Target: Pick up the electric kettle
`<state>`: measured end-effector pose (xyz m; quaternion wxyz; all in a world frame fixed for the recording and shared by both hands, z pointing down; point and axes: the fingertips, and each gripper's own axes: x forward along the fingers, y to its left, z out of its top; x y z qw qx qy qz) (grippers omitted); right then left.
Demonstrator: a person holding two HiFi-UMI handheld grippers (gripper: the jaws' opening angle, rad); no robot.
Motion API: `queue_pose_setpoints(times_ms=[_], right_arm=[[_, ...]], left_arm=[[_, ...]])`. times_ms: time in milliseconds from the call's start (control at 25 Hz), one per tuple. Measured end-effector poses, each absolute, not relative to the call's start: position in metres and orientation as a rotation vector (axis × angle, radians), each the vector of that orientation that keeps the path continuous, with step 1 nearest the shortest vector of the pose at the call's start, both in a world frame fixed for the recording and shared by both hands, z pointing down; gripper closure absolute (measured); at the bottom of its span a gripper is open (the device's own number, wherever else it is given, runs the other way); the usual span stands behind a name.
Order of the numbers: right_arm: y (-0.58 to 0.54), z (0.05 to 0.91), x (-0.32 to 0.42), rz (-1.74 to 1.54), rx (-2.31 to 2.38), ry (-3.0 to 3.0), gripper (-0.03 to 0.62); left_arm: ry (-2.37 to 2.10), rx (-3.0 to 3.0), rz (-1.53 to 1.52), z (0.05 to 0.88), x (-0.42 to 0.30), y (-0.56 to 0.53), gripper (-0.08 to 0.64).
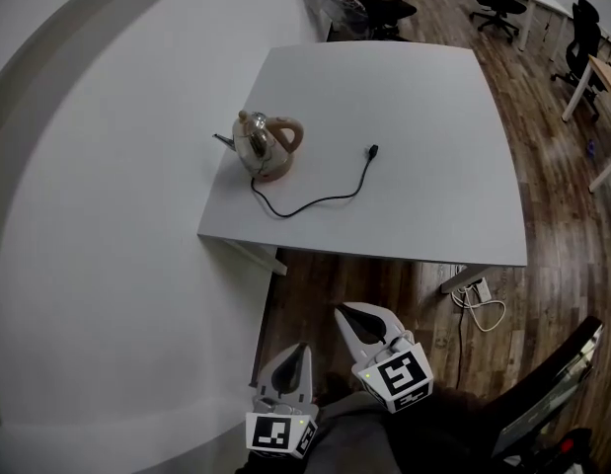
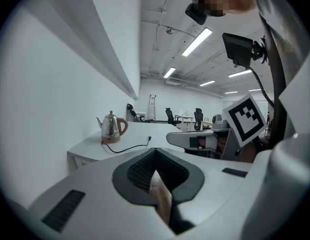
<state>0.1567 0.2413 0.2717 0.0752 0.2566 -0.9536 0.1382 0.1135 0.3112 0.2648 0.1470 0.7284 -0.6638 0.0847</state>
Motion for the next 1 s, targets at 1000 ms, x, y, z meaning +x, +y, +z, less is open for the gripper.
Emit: queue_pose_setpoints(times_ms=[1000], right_arm=[[0.171,0.277,0.0,0.313,0.782,-2.784,0.592]], left_arm=[[-1.889,2.14,0.101,0.274,-0.044,0.238,0.561]])
